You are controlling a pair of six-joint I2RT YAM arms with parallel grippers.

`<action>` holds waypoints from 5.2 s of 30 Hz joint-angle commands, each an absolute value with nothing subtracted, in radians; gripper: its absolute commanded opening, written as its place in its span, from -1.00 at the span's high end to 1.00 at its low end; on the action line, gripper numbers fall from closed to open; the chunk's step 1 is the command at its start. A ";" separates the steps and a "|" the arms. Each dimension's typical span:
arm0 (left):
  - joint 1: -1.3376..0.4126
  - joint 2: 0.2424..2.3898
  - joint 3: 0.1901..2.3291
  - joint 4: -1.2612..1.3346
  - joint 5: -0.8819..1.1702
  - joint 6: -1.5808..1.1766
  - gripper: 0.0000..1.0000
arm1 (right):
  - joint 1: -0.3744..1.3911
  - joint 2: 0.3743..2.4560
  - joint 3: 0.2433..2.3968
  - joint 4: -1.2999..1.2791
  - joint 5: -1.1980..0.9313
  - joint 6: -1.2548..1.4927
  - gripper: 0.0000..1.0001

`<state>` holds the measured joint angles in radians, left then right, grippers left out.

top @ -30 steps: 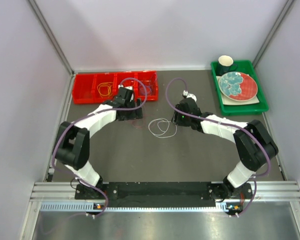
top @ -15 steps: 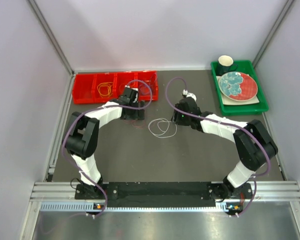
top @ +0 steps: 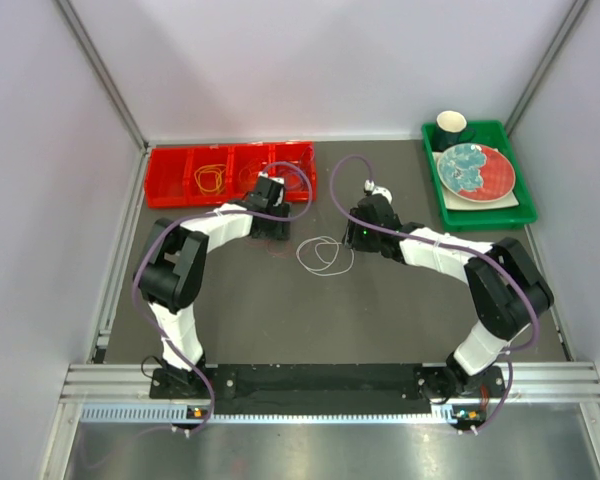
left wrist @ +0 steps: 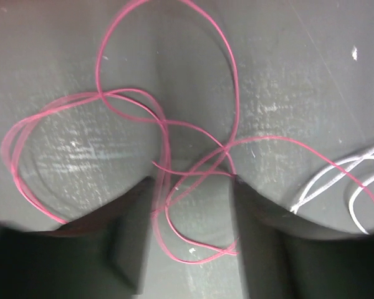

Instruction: Untangle the cables

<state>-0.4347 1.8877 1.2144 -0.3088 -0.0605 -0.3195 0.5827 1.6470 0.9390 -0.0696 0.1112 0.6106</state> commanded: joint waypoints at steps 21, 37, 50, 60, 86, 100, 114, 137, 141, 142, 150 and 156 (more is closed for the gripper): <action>-0.449 1.798 1.269 -0.434 -0.081 -0.333 1.00 | 0.595 1.649 0.983 -0.066 0.123 0.601 0.10; -0.449 1.631 1.391 -0.618 -0.100 -0.337 1.00 | 0.595 1.620 0.954 -0.051 0.121 0.606 0.10; -0.440 1.597 1.557 -0.736 -0.202 -0.305 1.00 | 0.595 1.605 0.937 -0.037 0.120 0.609 0.10; -0.362 1.566 1.658 -0.772 -0.256 -0.261 1.00 | 0.595 1.614 0.946 -0.037 0.113 0.606 0.10; -0.218 1.737 2.110 -0.739 -0.186 -0.345 1.00 | 0.595 1.626 0.959 -0.041 0.117 0.604 0.10; -0.311 1.374 1.248 -0.560 -0.184 -0.408 0.86 | 0.595 1.640 0.973 -0.051 0.115 0.601 0.10; -0.310 1.620 1.226 -0.583 -0.239 -0.410 -0.62 | 0.597 1.638 0.971 -0.058 0.114 0.601 0.10; -0.284 1.939 1.414 -0.538 -0.319 -0.207 -0.52 | 0.597 1.649 0.980 -0.057 0.109 0.601 0.10; -0.259 1.954 1.407 -0.503 -0.197 -0.175 -0.55 | 0.597 1.649 0.980 -0.057 0.109 0.600 0.10; -0.252 1.953 1.399 -0.485 -0.157 -0.170 -0.54 | 0.597 1.649 0.982 -0.057 0.109 0.600 0.10; -0.230 1.980 1.387 -0.475 -0.064 -0.178 -0.42 | 0.597 1.651 0.982 -0.057 0.109 0.600 0.10; -0.230 1.939 1.324 -0.486 -0.075 -0.276 -0.23 | 0.597 1.651 0.982 -0.057 0.110 0.601 0.11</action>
